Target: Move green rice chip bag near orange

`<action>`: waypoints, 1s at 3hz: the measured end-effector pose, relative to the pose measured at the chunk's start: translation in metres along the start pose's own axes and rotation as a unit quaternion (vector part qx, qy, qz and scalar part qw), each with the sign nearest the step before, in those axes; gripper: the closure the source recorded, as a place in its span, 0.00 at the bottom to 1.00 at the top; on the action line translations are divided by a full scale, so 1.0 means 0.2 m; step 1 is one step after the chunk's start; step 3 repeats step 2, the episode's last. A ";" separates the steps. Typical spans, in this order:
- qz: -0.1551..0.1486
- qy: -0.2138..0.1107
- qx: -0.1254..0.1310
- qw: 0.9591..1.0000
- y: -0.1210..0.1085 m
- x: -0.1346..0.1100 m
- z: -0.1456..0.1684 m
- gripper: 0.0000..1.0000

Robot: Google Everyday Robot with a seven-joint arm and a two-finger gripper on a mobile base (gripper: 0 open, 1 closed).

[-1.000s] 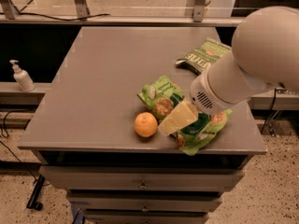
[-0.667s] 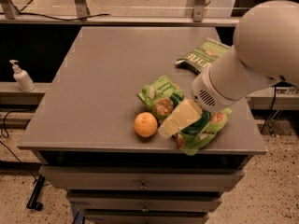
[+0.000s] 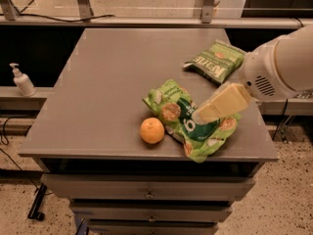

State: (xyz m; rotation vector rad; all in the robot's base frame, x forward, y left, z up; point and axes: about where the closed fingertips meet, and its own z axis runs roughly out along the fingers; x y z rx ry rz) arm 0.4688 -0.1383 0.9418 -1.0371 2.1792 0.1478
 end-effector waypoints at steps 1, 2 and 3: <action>-0.012 -0.072 0.069 0.995 -0.10 -0.03 -0.22 0.00; -0.024 -0.109 0.098 0.989 -0.16 -0.12 -0.25 0.00; -0.024 -0.109 0.098 0.989 -0.16 -0.12 -0.25 0.00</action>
Offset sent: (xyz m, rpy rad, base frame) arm -0.0072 -0.0232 0.0359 0.0279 -0.1725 -0.0371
